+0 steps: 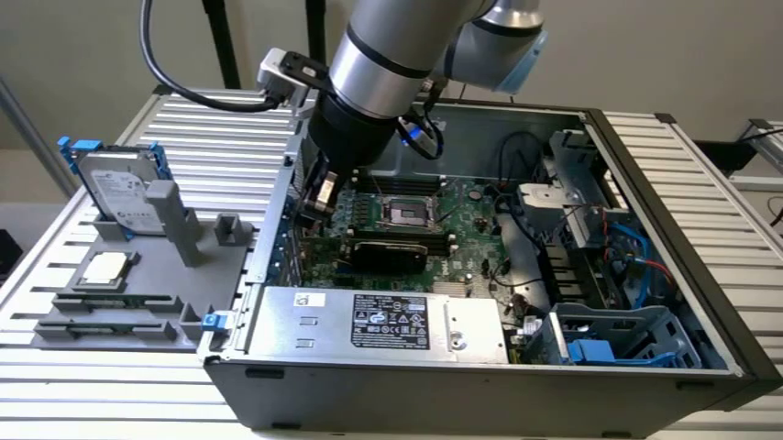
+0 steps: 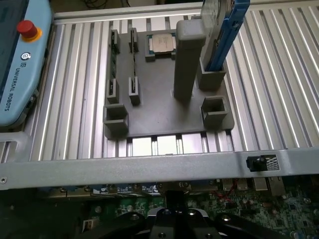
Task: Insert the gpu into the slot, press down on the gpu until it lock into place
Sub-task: 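Press down on the gpu until it lock into place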
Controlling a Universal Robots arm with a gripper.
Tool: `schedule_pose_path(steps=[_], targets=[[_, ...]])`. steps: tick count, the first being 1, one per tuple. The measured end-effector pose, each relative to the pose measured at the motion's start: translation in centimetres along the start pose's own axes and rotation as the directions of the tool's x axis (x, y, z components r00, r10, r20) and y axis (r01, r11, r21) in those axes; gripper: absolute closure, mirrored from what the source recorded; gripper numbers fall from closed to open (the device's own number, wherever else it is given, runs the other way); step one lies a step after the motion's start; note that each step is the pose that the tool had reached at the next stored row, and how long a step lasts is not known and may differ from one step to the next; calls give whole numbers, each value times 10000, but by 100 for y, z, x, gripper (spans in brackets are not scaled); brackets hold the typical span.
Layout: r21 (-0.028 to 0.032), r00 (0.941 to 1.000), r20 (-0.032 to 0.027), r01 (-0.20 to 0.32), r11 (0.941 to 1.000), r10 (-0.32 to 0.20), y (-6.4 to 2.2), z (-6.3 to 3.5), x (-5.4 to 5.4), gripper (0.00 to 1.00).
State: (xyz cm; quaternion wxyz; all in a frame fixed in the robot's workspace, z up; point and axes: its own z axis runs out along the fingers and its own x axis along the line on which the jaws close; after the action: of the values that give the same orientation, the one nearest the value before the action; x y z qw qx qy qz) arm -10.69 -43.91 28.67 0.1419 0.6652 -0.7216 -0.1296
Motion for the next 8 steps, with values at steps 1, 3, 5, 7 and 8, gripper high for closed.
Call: schedule_pose_path(steps=[1,3,5,7,8], targets=[[41,10000,5,2,10000,-2,-1,1,0,89],[85,10000,8,3,10000,-3,-2,1,0,89],[84,10000,1,0,10000,0,1,-5,1,89],[84,10000,2,1,10000,-1,7,-27,1,89],[85,10000,3,1,10000,-1,8,-46,1,89]])
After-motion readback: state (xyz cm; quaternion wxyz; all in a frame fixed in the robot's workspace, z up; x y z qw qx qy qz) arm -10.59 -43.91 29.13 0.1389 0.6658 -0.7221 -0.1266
